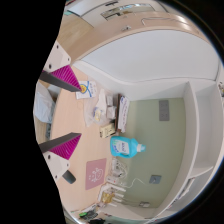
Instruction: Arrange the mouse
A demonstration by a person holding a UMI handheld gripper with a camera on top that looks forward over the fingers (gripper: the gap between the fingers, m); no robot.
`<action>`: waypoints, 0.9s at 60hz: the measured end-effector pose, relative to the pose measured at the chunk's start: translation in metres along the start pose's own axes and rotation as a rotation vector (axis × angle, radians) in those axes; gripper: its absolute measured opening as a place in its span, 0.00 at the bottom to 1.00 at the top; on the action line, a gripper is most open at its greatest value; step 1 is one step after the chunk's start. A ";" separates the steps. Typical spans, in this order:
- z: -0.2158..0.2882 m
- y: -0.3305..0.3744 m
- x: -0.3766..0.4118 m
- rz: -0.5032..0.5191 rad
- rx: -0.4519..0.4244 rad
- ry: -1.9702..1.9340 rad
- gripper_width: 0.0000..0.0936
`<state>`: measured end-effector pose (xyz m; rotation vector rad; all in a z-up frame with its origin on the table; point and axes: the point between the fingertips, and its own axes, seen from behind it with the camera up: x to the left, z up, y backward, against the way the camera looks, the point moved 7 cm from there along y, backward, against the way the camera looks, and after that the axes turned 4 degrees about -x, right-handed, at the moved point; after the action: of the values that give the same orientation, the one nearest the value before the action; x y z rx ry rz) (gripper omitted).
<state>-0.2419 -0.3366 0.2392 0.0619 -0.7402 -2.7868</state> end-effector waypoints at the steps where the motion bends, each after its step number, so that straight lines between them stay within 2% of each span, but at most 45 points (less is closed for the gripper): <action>1: -0.003 0.000 -0.003 -0.004 0.003 -0.004 0.91; 13: -0.053 -0.001 -0.061 -0.081 0.074 -0.033 0.90; 22: -0.104 -0.008 -0.145 -0.180 0.137 -0.061 0.90; 32: -0.136 -0.033 -0.242 -0.281 0.152 -0.086 0.90; 42: -0.147 -0.080 -0.305 -0.288 0.135 -0.136 0.90; 54: -0.152 -0.128 -0.329 -0.240 0.153 -0.205 0.90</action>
<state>0.0616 -0.2186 0.0359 -0.1157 -1.0600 -2.9883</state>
